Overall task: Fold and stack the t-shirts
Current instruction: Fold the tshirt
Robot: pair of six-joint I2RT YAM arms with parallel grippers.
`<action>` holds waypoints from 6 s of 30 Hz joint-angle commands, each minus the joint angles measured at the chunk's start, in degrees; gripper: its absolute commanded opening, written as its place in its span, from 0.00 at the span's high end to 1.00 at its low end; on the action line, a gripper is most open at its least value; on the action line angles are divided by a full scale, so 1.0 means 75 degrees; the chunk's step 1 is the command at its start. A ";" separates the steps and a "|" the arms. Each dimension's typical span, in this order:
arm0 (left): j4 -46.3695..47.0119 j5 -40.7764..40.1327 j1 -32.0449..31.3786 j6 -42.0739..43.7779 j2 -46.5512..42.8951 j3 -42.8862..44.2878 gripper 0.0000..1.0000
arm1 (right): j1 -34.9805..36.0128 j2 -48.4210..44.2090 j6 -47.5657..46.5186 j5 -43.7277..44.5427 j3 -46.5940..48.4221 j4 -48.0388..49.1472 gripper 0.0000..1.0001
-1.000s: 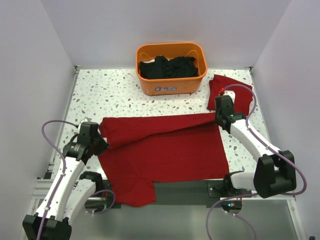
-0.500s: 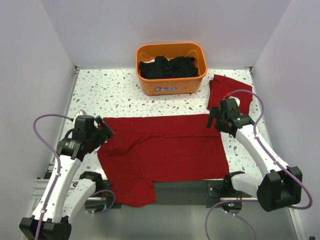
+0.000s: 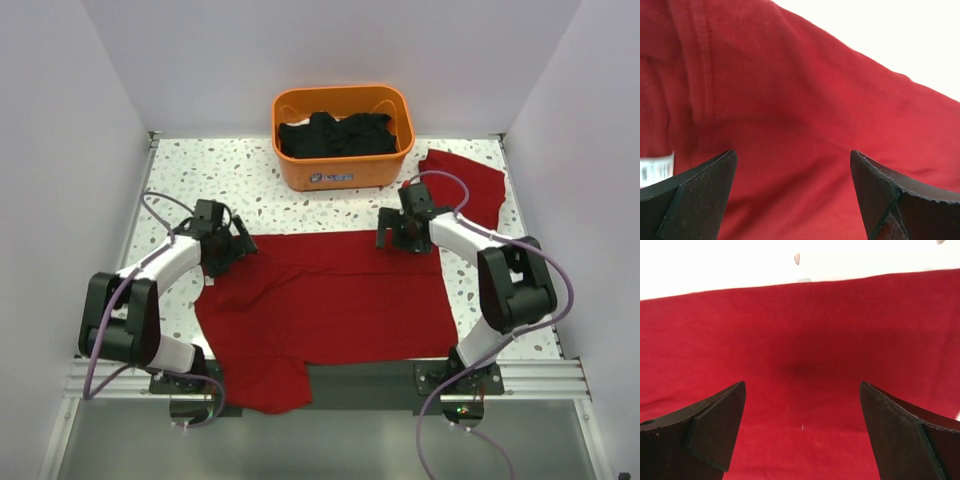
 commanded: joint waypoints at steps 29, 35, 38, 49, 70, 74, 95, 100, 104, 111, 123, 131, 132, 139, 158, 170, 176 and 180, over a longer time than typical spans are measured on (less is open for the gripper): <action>0.0673 -0.0788 0.1158 0.1359 0.4768 0.4100 0.00 | 0.0269 0.3615 -0.0202 0.0946 0.3829 -0.0103 0.01; 0.0276 -0.0741 0.1158 0.1488 0.4722 0.4850 0.00 | 0.0233 0.3452 -0.0588 0.0782 0.4182 -0.0185 0.01; -0.0158 -0.0881 0.1158 0.1453 0.4430 0.5040 0.00 | 0.0233 0.2926 -0.0659 0.0561 0.3926 -0.0150 0.01; -0.1435 -0.1594 0.0843 0.0506 0.0143 0.1436 0.00 | 0.0515 -0.0250 -0.0273 0.0255 0.1078 0.0190 0.01; -0.4715 -0.1619 -0.6340 -0.4017 -0.2628 -0.1208 0.05 | 0.0573 -0.2748 0.0161 0.0231 -0.1326 0.0272 0.01; -0.4730 -0.1713 -0.6494 -0.4054 -0.2088 -0.1312 0.08 | 0.0562 -0.2701 0.0173 0.0255 -0.1466 0.0249 0.01; -0.4578 -0.2721 -0.6342 -0.3539 0.0103 -0.0504 0.54 | 0.0550 -0.4001 0.0536 0.0922 -0.1759 -0.1203 0.01; -0.4508 -0.2944 -0.6201 -0.3364 0.0233 -0.0421 0.71 | 0.0550 -0.4505 0.0677 0.0840 -0.1982 -0.1696 0.01; -0.4262 -0.2804 -0.6131 -0.3047 0.0187 -0.0421 0.93 | 0.0573 -0.4857 0.0770 0.1004 -0.2193 -0.2187 0.01; -0.4519 -0.2710 -0.6119 -0.3070 -0.0153 -0.0398 1.00 | 0.1029 -0.5010 0.1461 0.0361 -0.2661 -0.3091 0.01; -0.5222 -0.3014 -0.5733 -0.2567 0.0011 0.0176 1.00 | 0.1300 -0.4413 0.2552 0.0430 -0.3588 -0.1943 0.19; -0.5234 -0.3178 -0.5369 -0.2121 0.0222 0.0375 1.00 | 0.1288 -0.3721 0.2833 0.0395 -0.3810 -0.0959 0.32; -0.5245 -0.3213 -0.5357 -0.2063 0.0233 0.0445 1.00 | 0.1300 -0.3697 0.2833 0.0430 -0.3822 -0.0958 0.47; -0.5398 -0.3436 -0.5041 -0.1676 0.0092 0.0750 1.00 | 0.1300 -0.4060 0.2588 0.0724 -0.3670 -0.1333 0.93; -0.5761 -0.4584 -0.4526 -0.0270 0.1054 0.2519 1.00 | 0.1300 -0.4283 0.1755 0.1251 -0.2674 -0.1709 1.00; -0.5024 -0.5241 -0.3506 0.1147 0.1932 0.3679 1.00 | 0.1124 -0.3253 0.1252 0.1696 -0.1596 -0.1580 1.00; -0.4812 -0.5498 -0.3014 0.1523 0.2483 0.4346 1.00 | 0.0761 -0.2761 0.1076 0.1649 -0.1127 -0.1170 1.00; -0.4660 -0.5569 -0.2780 0.1909 0.2810 0.4746 1.00 | 0.0492 -0.2340 0.0854 0.1661 -0.0707 -0.0958 1.00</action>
